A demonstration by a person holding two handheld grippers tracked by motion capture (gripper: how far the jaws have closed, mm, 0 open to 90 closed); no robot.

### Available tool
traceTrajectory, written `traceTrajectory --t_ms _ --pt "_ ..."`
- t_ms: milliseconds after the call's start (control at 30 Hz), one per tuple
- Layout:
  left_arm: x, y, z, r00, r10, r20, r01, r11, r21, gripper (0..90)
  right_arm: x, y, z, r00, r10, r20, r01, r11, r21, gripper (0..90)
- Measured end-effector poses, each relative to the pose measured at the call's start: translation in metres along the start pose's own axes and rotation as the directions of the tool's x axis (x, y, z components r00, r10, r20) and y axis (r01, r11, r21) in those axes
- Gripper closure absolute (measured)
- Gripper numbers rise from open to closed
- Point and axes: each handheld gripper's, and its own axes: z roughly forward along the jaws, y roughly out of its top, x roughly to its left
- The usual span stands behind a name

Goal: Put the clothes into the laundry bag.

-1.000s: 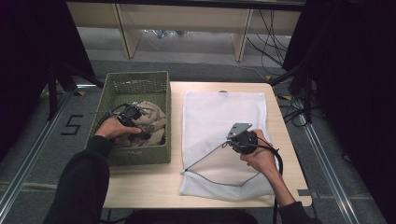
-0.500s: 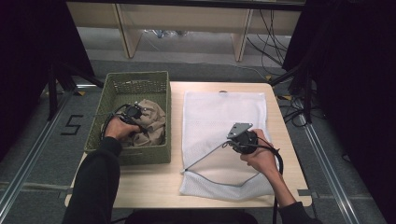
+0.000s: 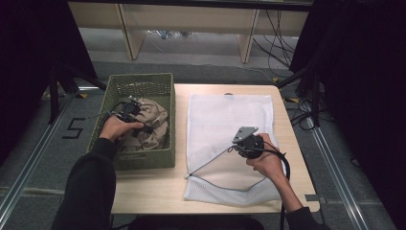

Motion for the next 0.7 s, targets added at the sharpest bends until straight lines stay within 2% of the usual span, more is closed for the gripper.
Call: traceTrajectory --t_ms 67,100,133,167,200,233,267,300,333,433,467,500,533,567,600,633,700 --pt "-0.004 -0.004 0.0 0.998 0.055 0.03 -0.056 0.9979 0.032 17.2 0.0 0.0 0.0 1.0 -0.005 -0.002 0.005 1.0 0.002 87.4" --pt "-0.006 -0.005 0.001 0.9972 0.066 0.035 -0.067 0.9969 0.04 15.5 0.0 0.001 0.0 1.0 -0.004 0.0 0.004 1.0 0.002 87.3" --pt "-0.01 -0.006 0.006 0.995 0.093 0.037 -0.095 0.9942 0.052 14.5 0.0 0.001 0.0 1.0 -0.004 0.0 0.004 1.0 0.002 87.2" --pt "-0.014 -0.006 0.01 0.9945 0.1 0.029 -0.102 0.9929 0.061 13.6 0.0 0.001 0.0 1.0 -0.007 -0.001 0.007 1.0 0.002 87.3" --pt "-0.017 -0.006 0.018 0.9914 0.131 0.006 -0.131 0.988 0.083 13.0 -0.001 0.001 0.0 0.9999 -0.016 -0.006 0.016 1.0 0.003 87.3" --pt "-0.021 -0.005 0.026 0.9916 0.129 -0.01 -0.127 0.9863 0.105 11.6 0.002 0.001 0.0 0.9999 0.016 0.0 -0.016 1.0 0.009 87.3" --pt "-0.021 -0.004 0.033 0.9865 0.163 -0.02 -0.158 0.9764 0.147 7.5 0.0 0.002 0.001 0.9999 -0.011 -0.002 0.011 1.0 0.003 87.2" --pt "-0.021 -0.004 0.039 0.9835 0.178 -0.03 -0.17 0.9692 0.178 1.6 0.0 0.001 0.001 0.9999 -0.01 0.0 0.01 1.0 0.007 87.2" --pt "-0.021 -0.003 0.052 0.9797 0.195 -0.049 -0.181 0.9617 0.206 0.0 0.002 0.001 0.0 0.9999 0.016 -0.002 -0.016 1.0 0.013 87.1" --pt "-0.018 -0.002 0.056 0.9831 0.178 -0.045 -0.165 0.965 0.204 0.0 -0.001 0.0 0.001 1.0 -0.004 -0.008 0.004 1.0 0.002 86.9" --pt "-0.017 -0.002 0.055 0.9829 0.181 -0.035 -0.17 0.9637 0.206 0.3 0.0 0.0 0.001 1.0 -0.004 -0.007 0.004 1.0 0.003 86.9" --pt "-0.017 -0.002 0.055 0.9829 0.181 -0.035 -0.17 0.9637 0.206 3.6 0.0 0.0 0.0 1.0 -0.003 -0.003 0.003 1.0 0.003 86.9" --pt "-0.018 -0.004 0.054 0.9869 0.158 -0.032 -0.148 0.9676 0.204 3.6 0.0 0.0 0.0 1.0 -0.003 -0.003 0.003 1.0 0.003 86.9" --pt "-0.016 -0.003 0.052 0.982 0.186 -0.032 -0.176 0.9639 0.2 9.2 0.0 0.0 0.0 1.0 -0.005 -0.002 0.005 1.0 0.002 86.9" --pt "-0.016 -0.003 0.052 0.9805 0.194 -0.031 -0.185 0.9634 0.194 12.6 0.0 0.001 0.0 1.0 -0.008 -0.002 0.008 1.0 0.001 86.9" --pt "-0.017 -0.003 0.049 0.976 0.214 -0.04 -0.203 0.9604 0.191 19.6 0.001 0.001 -0.001 1.0 0.005 0.001 -0.005 1.0 0.004 87.0" --pt "-0.017 -0.002 0.047 0.9743 0.22 -0.048 -0.208 0.9608 0.183 30.3 0.002 0.001 -0.001 1.0 0.006 0.0 -0.006 1.0 0.006 87.0"
